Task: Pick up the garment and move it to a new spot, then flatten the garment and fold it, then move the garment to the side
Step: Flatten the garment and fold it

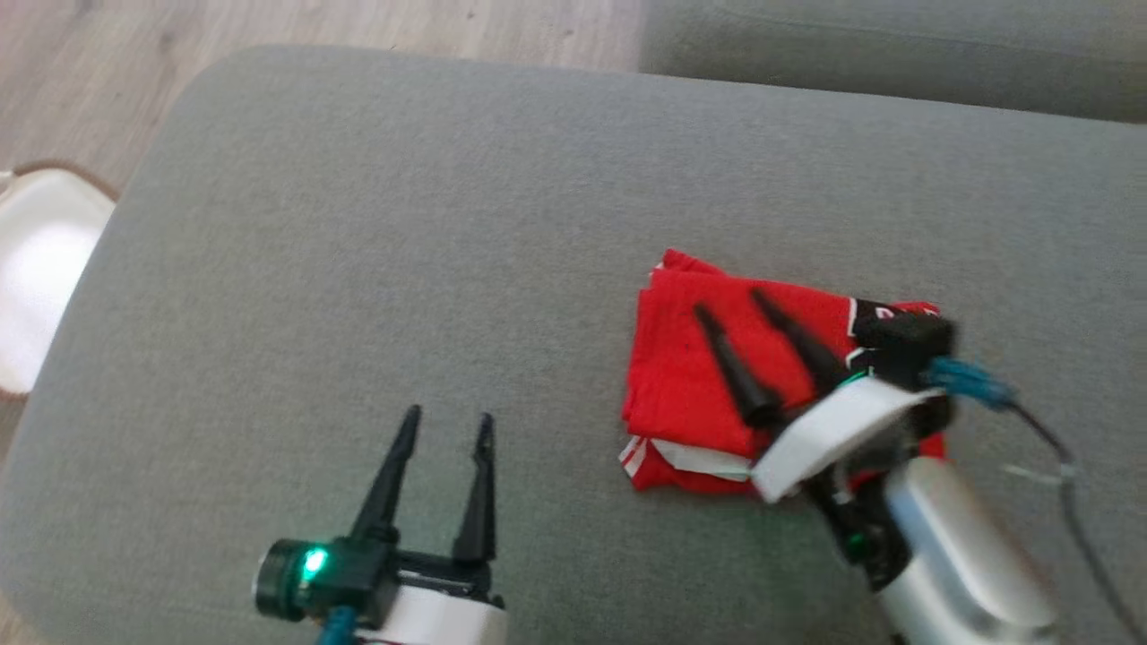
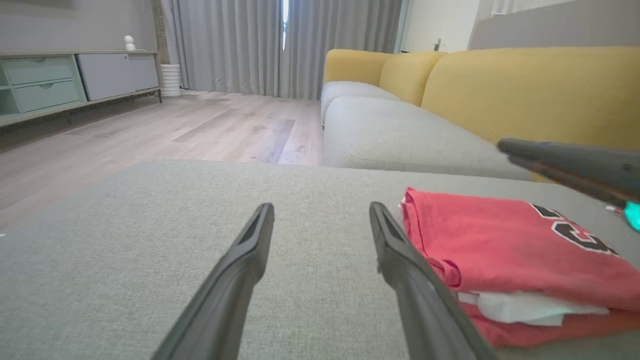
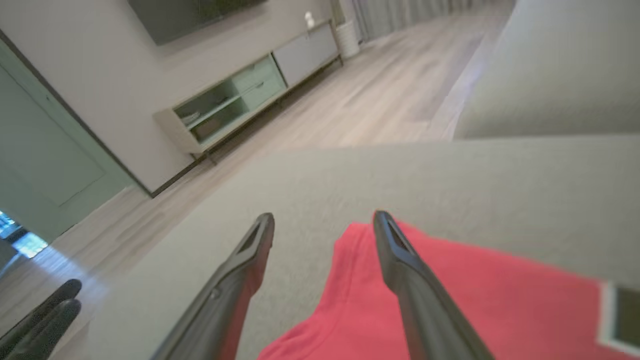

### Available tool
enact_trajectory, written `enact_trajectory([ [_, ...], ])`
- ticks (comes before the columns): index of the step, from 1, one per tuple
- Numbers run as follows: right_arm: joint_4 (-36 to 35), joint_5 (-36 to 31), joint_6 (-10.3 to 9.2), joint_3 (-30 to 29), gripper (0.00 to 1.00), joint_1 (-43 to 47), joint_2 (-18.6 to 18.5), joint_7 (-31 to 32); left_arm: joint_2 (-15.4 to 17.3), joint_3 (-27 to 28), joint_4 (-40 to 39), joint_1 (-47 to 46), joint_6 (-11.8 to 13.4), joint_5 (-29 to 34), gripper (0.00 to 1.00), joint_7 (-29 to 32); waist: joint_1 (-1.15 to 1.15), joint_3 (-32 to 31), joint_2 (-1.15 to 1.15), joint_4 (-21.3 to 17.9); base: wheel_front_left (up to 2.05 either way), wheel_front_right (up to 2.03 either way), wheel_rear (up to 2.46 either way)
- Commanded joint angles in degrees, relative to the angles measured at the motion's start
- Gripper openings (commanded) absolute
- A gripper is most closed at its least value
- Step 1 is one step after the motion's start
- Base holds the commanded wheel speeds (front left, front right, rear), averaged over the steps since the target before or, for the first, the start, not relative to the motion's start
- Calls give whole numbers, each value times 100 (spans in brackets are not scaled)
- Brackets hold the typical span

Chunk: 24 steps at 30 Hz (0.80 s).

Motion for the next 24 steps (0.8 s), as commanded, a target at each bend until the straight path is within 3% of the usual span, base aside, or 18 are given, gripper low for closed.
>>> enact_trajectory([
  [1, -340, -190, -5, -74, 100, -124, -221, -393, -56, 342, -255, -12, 34, -165, 100, -55, 0, -131, 0, -184, 0, 0, 0],
  [2, -380, -354, -5, -200, 100, 57, -456, -662, -61, 508, -295, 52, 55, -268, 100, -55, 0, -251, 0, -337, 0, 0, 0],
  [9, -276, -310, -5, -507, 100, 767, -960, -1575, -65, 873, -330, 313, 77, -254, 100, -55, 0, -639, 0, -723, 0, 0, 0],
  [13, 2, -905, -5, -692, 100, 1180, -1203, -2000, -54, 1049, -391, 569, 43, -110, 100, -55, 0, -820, 0, -934, 0, 0, 0],
  [19, -212, -1802, -5, -1325, 100, 1867, -778, -2076, -56, 1225, -588, 932, -148, 42, 100, -55, 0, -1010, 0, -1180, 0, 0, 0],
  [24, -451, -1987, -5, -1507, 100, 2386, -398, -2078, -63, 1399, -630, 1163, -239, 61, 100, -55, 0, -1109, 0, -1270, 0, 0, 0],
])
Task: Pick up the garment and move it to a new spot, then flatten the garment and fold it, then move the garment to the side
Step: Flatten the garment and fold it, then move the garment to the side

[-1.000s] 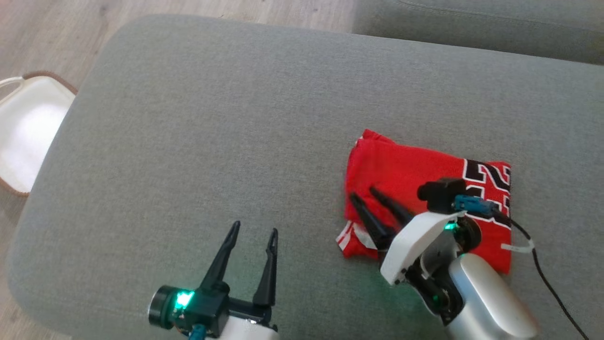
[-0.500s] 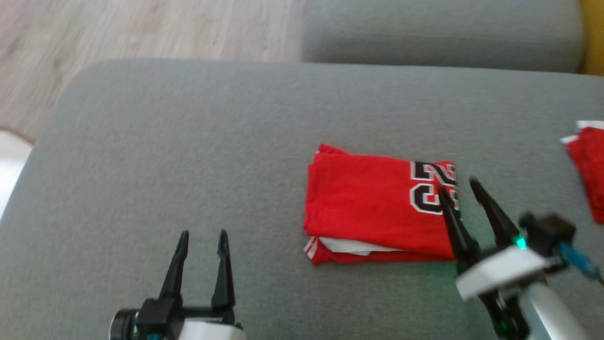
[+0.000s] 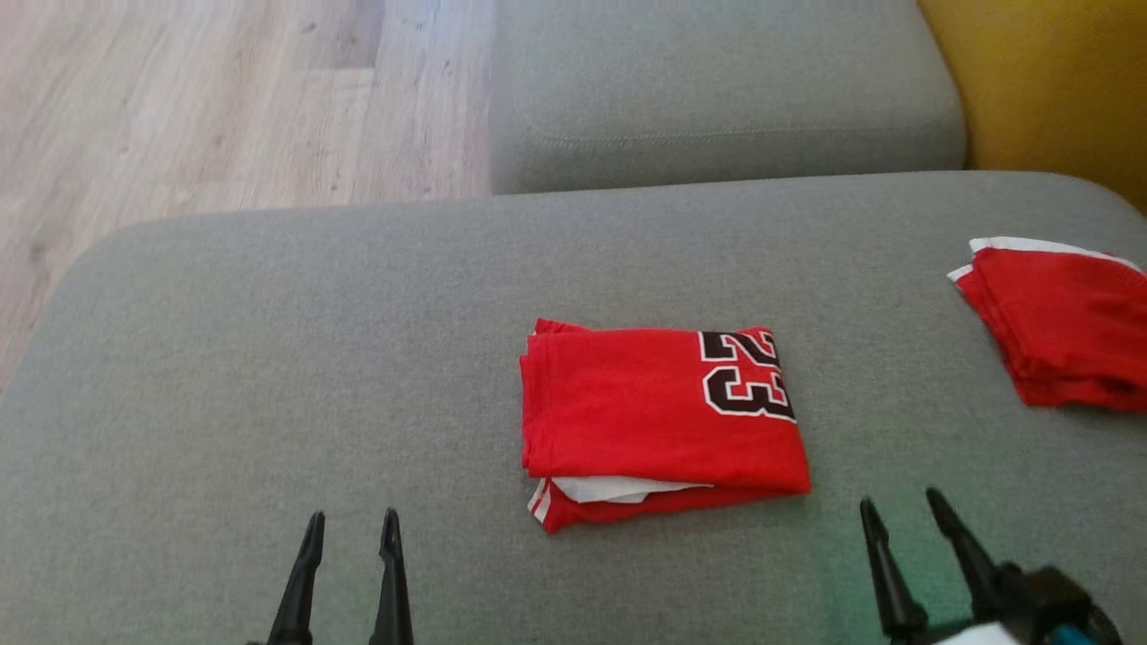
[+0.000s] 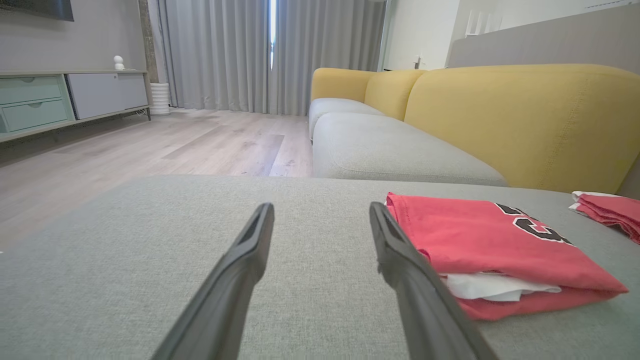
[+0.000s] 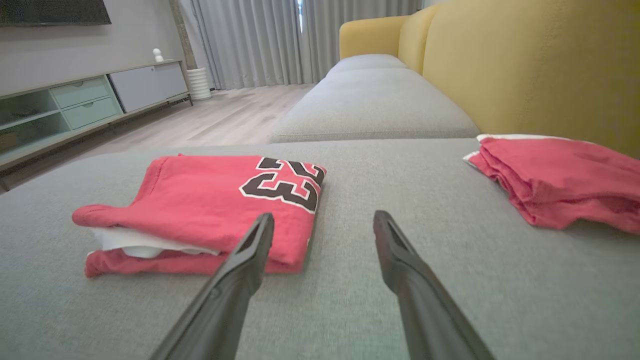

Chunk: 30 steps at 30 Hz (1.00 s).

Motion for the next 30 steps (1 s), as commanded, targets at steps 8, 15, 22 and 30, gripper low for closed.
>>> enact_trajectory([
  [8, -306, -74, -5, -19, 100, -51, 4, -76, -41, 322, -113, -63, -54, 100, 100, -55, 2, -96, 0, -57, 0, 0, 0],
  [15, -334, -68, -5, -16, 100, -61, 22, -76, -42, 363, -114, -20, -33, 75, 100, -55, 2, -101, 0, -58, 0, 0, 0],
  [22, -316, -74, -5, 7, 100, -57, 41, -76, -43, 370, -111, 17, -31, 68, 100, -55, 2, -128, 0, -72, 0, 0, 0],
  [30, -303, -138, -5, -22, 100, -36, 70, -76, -43, 357, -67, 17, -71, 82, 100, -55, 2, -159, 0, -50, 0, 0, 0],
])
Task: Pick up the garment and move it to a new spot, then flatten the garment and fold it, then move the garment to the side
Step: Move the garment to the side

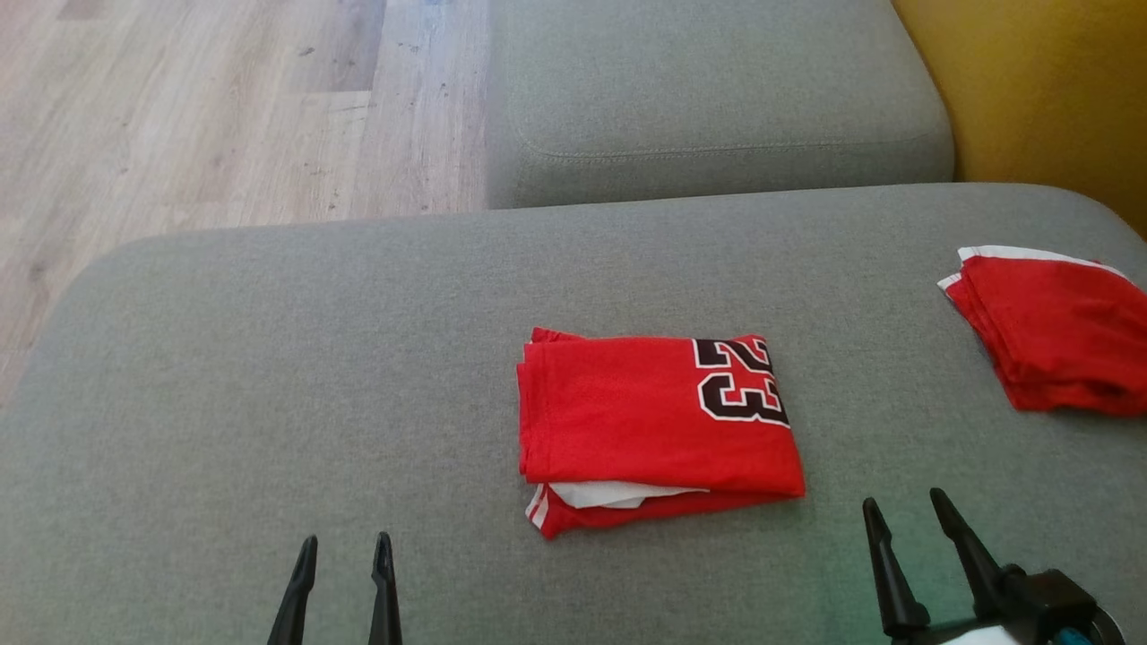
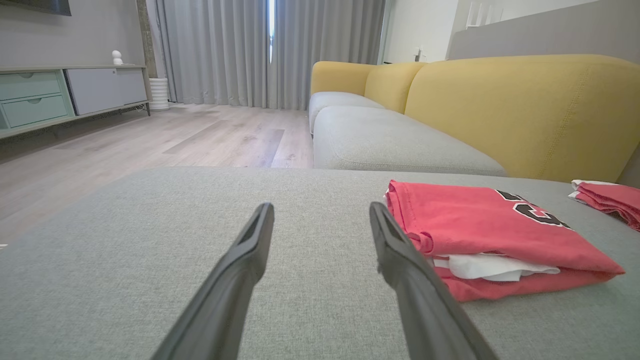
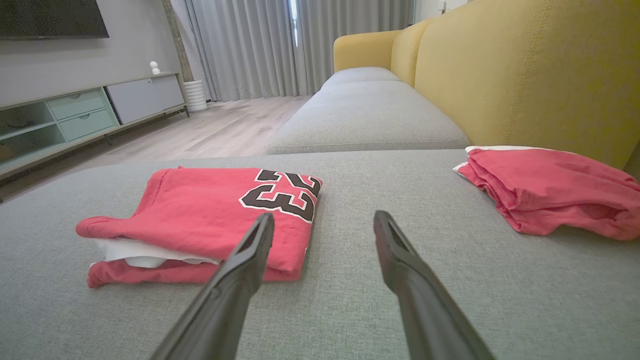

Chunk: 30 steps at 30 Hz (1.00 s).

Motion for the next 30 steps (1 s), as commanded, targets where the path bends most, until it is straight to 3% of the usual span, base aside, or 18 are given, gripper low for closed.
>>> enact_trajectory([
  [1, -168, -67, -5, 107, 100, -146, -40, -70, -42, 196, -165, -191, -1, 25, 100, -55, 0, -4, 0, 8, 0, 0, 0],
  [10, -117, -54, -5, 75, 100, -139, 39, -70, -42, 130, -149, -196, -11, 89, 100, -55, 0, 54, 0, 83, 0, 0, 0],
  [17, -35, 149, -5, 92, 100, -408, 57, -70, -42, 61, -325, -284, 226, 308, 100, -55, 0, 320, 0, 187, 0, 0, 0],
  [23, 841, 402, -5, 201, 100, -1070, -29, -34, -42, -100, -456, -397, 339, 319, 100, -55, 0, 625, 0, 310, 0, 0, 0],
  [30, 1846, 1100, -5, 373, 100, -2291, -168, 659, -42, -350, -581, -681, 421, 322, 100, -55, 0, 1060, 0, 487, 0, 0, 0],
])
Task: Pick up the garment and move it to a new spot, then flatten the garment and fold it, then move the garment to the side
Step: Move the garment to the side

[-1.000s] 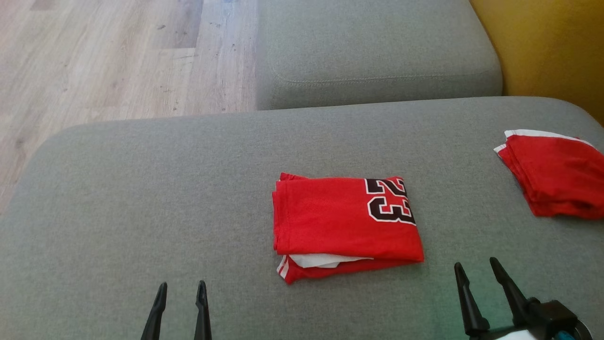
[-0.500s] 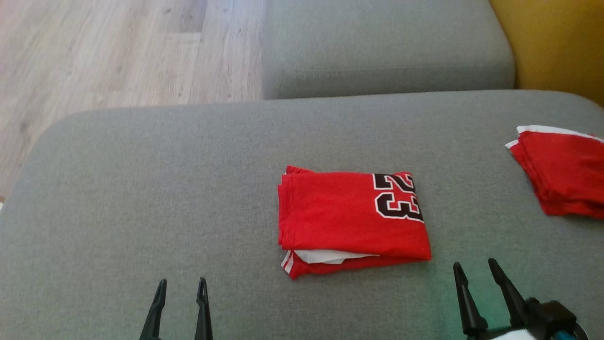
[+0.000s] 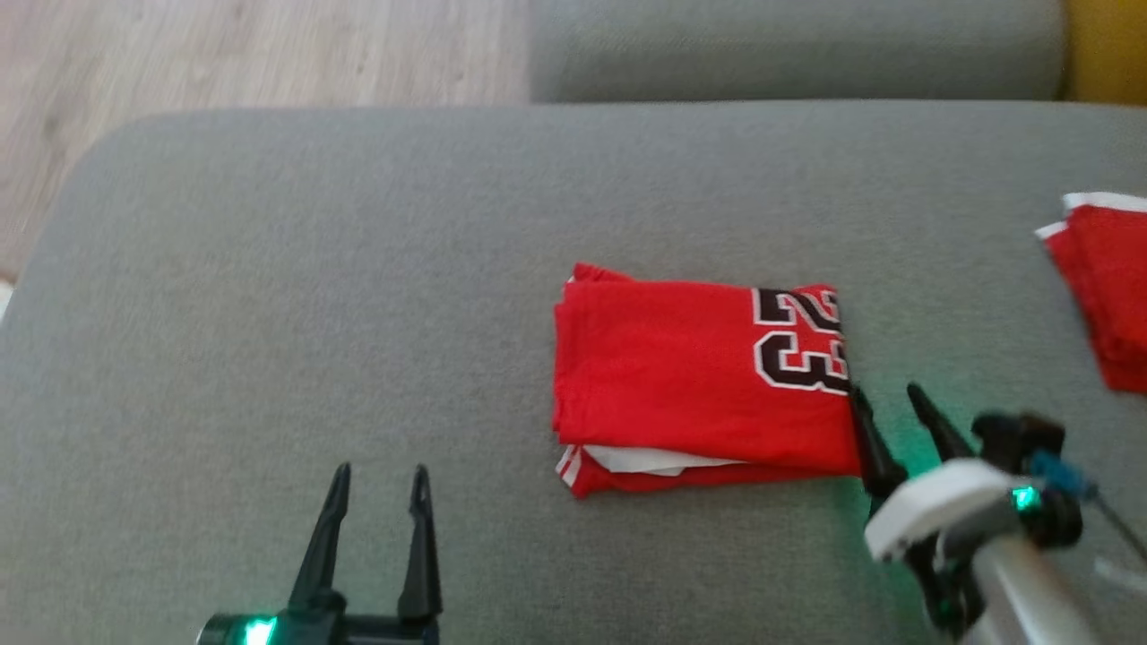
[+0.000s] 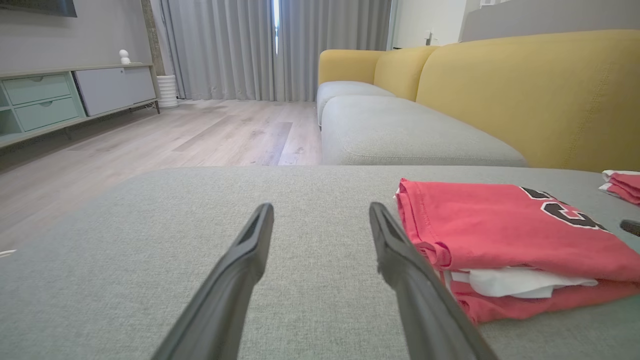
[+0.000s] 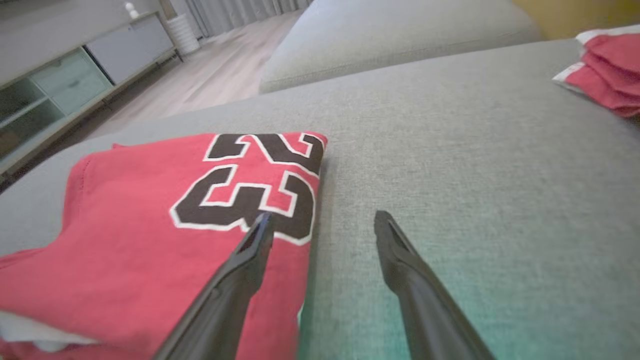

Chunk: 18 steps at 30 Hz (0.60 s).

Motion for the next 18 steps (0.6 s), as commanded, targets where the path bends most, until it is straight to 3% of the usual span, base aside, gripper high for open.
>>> enact_trajectory([
  [1, 62, 113, -5, 193, 100, -387, -154, 126, -42, 68, -167, -263, 75, 83, 100, -55, -2, 177, 0, 115, 0, 0, 0],
  [5, 608, 437, -5, 481, 100, -839, -183, 518, -42, -82, -72, -411, 148, 86, 100, -55, -2, 335, 0, 209, 0, 0, 0],
  [6, 716, 508, -5, 584, 82, -906, -189, 605, -42, -108, -62, -447, 163, 92, 100, -55, -2, 368, 0, 224, 0, 0, 0],
  [7, 800, 607, -5, 693, 27, -956, -188, 685, -42, -136, -57, -481, 176, 95, 100, -55, -2, 405, 0, 238, 0, 0, 0],
  [8, 831, 717, -5, 796, 0, -1004, -193, 711, -42, -161, -62, -514, 183, 96, 100, -55, -2, 445, 0, 240, 0, 0, 0],
  [12, 807, 934, -5, 957, 0, -1190, -421, 406, -42, -199, -168, -607, 263, 48, 100, -55, -2, 606, 0, 119, 0, 0, 0],
  [18, 643, 809, -5, 951, 0, -1583, -1102, 110, -42, -176, -159, -694, 303, -32, 100, -55, -2, 872, 0, -380, 0, 0, 0],
])
